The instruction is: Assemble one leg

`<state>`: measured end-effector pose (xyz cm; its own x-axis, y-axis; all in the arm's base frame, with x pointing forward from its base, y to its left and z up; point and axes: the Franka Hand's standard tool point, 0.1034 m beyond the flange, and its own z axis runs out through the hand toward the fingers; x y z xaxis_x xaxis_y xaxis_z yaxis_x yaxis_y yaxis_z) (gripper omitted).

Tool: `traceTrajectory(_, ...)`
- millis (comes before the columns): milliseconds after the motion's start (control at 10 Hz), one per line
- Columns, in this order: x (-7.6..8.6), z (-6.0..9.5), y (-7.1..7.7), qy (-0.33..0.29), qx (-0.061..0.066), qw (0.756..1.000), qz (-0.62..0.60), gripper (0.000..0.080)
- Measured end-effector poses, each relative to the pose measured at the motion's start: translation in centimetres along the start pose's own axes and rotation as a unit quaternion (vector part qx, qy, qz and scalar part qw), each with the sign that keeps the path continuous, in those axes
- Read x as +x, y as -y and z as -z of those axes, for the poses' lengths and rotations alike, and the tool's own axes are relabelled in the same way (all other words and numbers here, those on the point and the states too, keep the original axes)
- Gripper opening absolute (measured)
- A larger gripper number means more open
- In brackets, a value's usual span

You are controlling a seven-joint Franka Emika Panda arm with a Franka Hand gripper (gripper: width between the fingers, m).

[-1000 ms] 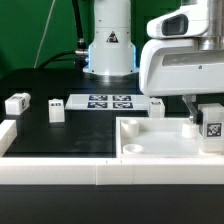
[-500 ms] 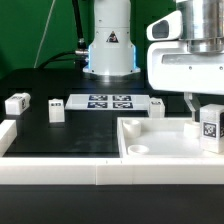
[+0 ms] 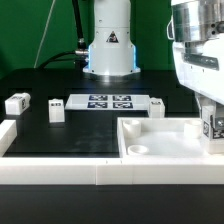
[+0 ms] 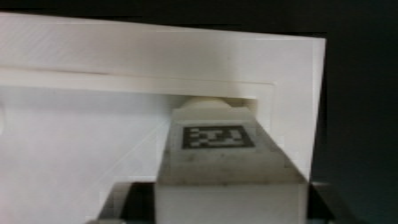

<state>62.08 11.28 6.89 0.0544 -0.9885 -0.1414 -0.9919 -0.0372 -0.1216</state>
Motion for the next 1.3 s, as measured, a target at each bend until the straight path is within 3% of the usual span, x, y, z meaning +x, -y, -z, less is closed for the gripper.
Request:
traceTrajectory(500,-0.06,-0.04,-0.02,0.008,0.001,0.996,-0.091,0.0292)
traceTrajectory(600,-0.07,-0.01,0.0,0.008,0.001,0.997,-0.071,0.0464)
traceTrajectory(700,-0.08,0.2,0.2,0.008,0.003,0.999,-0.037,0.0464)
traceTrajectory(800,-0.04,0.23,0.29,0.007,0.004,1.0,0.03,0.0614)
traceTrajectory(900,-0.31,0.19,0.25,0.005,0.003,0.995,0.095,0.0641)
traceTrajectory(1100,-0.6,0.05,0.26,0.002,-0.006,0.974,0.225,0.0648)
traceTrajectory(1300,-0.34,-0.12,0.55,0.0,-0.013,0.937,0.35,0.0649)
